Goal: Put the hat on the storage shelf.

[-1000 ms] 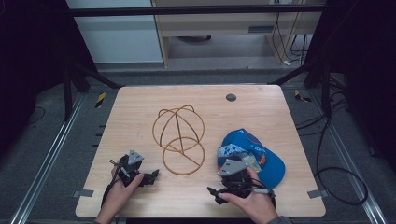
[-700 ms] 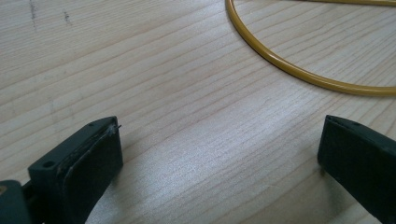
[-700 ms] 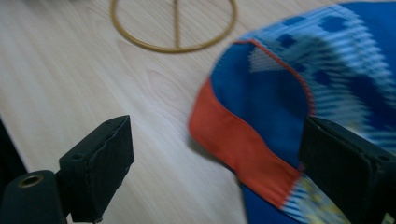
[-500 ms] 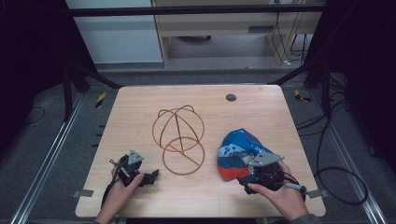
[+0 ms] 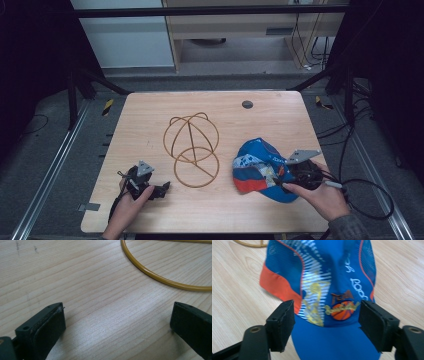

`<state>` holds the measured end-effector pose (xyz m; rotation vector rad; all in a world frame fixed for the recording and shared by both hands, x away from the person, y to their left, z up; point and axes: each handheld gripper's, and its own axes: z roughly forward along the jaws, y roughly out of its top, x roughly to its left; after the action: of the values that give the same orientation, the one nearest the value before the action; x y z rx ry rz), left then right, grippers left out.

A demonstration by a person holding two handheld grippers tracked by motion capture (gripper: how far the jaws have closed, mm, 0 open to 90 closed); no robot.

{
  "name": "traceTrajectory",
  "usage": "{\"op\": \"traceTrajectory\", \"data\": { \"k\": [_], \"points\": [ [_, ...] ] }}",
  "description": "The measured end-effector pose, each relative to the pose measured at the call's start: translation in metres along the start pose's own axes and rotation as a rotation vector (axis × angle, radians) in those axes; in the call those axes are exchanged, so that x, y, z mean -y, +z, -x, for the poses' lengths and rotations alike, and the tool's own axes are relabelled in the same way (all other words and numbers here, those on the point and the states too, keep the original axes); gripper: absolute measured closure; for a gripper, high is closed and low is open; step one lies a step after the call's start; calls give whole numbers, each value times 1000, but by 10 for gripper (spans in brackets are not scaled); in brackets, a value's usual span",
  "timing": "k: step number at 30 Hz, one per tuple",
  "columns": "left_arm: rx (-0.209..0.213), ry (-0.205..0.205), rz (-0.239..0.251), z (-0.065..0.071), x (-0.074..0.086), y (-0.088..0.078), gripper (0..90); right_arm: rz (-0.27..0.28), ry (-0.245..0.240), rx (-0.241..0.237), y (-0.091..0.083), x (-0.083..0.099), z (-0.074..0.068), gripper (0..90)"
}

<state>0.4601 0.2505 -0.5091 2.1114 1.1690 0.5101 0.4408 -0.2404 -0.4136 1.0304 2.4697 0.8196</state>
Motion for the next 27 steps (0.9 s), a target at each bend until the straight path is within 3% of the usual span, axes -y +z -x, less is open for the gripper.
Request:
{"op": "traceTrajectory", "data": {
  "k": [1,9,14,27],
  "points": [
    [0,1,0,0,0,0,0,-19,-2,-6,0,-4,8,349],
    [0,1,0,0,0,0,0,-57,-17,-55,6,-24,25,469],
    [0,0,0,0,0,0,0,-84,-27,-95,18,-33,26,506],
    [0,0,0,0,0,0,0,-119,-26,-136,35,-42,27,660]
  ]
}}
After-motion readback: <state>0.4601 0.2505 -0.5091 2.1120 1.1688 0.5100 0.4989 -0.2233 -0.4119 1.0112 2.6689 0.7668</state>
